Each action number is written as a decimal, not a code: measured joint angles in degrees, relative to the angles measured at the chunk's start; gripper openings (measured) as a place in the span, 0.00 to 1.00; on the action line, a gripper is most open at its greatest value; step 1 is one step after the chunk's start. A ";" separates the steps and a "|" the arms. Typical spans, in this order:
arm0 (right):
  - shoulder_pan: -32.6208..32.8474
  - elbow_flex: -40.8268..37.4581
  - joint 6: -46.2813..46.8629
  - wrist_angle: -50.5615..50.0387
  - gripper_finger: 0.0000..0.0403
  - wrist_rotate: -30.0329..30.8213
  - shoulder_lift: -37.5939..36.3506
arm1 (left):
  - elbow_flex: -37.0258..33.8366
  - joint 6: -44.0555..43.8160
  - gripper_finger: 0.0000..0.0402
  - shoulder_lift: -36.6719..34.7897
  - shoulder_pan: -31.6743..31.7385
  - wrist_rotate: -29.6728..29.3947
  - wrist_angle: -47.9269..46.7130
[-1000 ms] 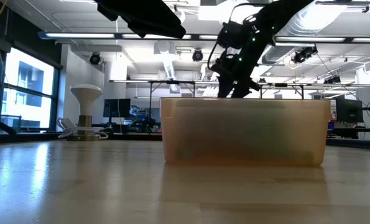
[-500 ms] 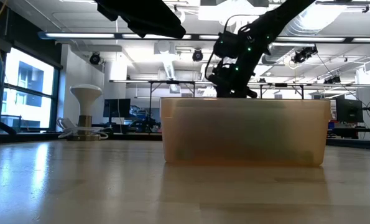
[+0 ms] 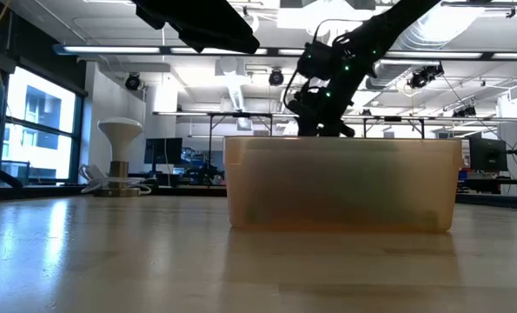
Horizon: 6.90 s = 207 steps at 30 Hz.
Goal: Pick & Place Dice
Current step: Put the small dark blue die into the orange bin
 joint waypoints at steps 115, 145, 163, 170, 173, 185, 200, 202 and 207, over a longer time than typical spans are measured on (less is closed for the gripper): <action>1.42 -0.04 -0.17 0.30 0.57 -3.55 7.61 | 0.00 1.68 0.32 0.02 -0.73 -2.57 -2.16; 2.05 0.02 -0.65 0.42 0.57 -3.92 12.46 | -0.02 1.73 0.32 0.02 -0.73 -2.57 -2.58; 2.43 0.22 -1.61 0.98 0.57 -3.57 14.30 | 0.00 1.76 0.32 0.02 -0.73 -2.57 -2.51; 2.43 0.22 -0.31 0.96 0.57 -3.69 14.36 | -0.02 1.70 0.32 0.02 -0.73 -2.57 -2.54; 2.43 0.20 -0.24 0.96 0.57 -3.77 14.38 | -0.01 1.68 0.32 0.02 -0.73 -2.57 -2.54; 2.45 0.13 -0.46 1.16 0.57 -2.91 14.38 | -0.02 1.73 0.32 0.02 -0.73 -2.57 -2.54; 3.21 -0.02 -0.68 4.09 0.57 -2.13 14.45 | 0.00 1.73 0.32 0.00 -0.73 -2.57 -2.58; 3.21 0.00 -0.75 4.37 0.57 -2.21 14.47 | -0.01 1.73 0.32 0.00 -0.74 -2.57 -2.58; 3.17 0.02 -0.85 4.56 0.57 -2.41 14.49 | 0.00 1.73 0.32 0.00 -0.73 -2.57 -2.58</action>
